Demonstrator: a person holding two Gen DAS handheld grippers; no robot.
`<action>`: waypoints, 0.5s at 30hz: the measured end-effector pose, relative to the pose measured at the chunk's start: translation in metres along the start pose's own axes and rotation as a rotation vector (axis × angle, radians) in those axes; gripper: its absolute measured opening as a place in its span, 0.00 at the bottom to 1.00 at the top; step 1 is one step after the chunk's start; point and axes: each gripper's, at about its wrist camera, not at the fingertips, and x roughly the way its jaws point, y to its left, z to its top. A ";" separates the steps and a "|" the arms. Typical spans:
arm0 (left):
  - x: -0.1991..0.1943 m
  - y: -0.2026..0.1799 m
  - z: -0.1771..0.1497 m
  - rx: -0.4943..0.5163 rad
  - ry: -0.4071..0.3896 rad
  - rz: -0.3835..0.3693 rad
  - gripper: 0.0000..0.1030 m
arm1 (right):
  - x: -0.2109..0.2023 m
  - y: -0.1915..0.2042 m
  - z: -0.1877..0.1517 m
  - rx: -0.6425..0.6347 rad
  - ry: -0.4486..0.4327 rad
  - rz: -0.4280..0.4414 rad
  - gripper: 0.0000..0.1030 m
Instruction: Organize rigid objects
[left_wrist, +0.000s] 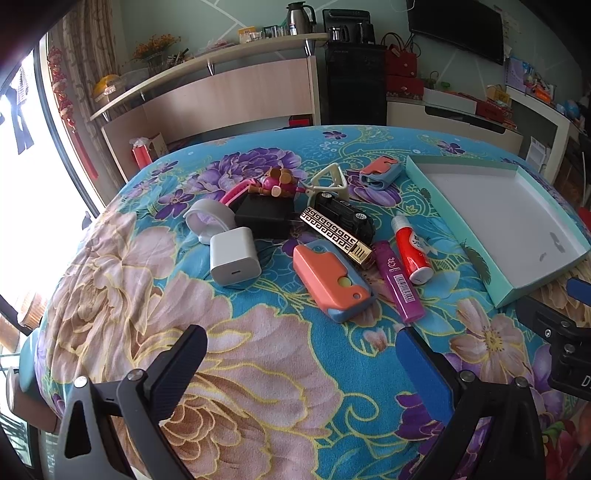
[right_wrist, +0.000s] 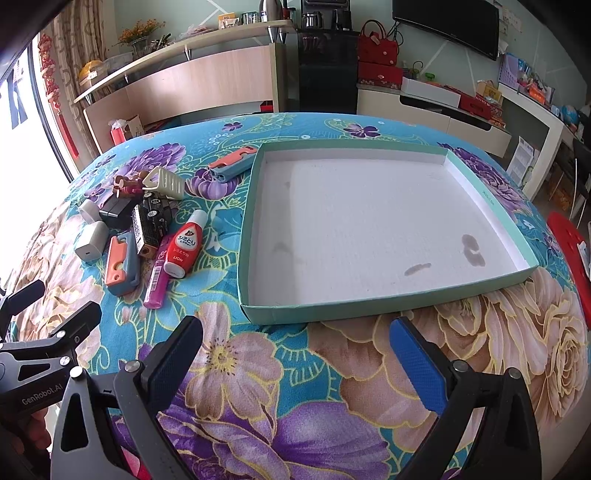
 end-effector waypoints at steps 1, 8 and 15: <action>0.000 0.000 0.000 0.000 0.001 0.000 1.00 | 0.000 0.000 0.000 0.000 0.000 0.000 0.98; 0.002 0.002 0.000 -0.010 0.008 0.001 1.00 | -0.001 0.000 0.000 0.001 0.000 0.000 0.98; 0.004 0.003 -0.001 -0.014 0.011 0.004 1.00 | -0.001 0.000 0.000 0.000 -0.001 0.000 0.98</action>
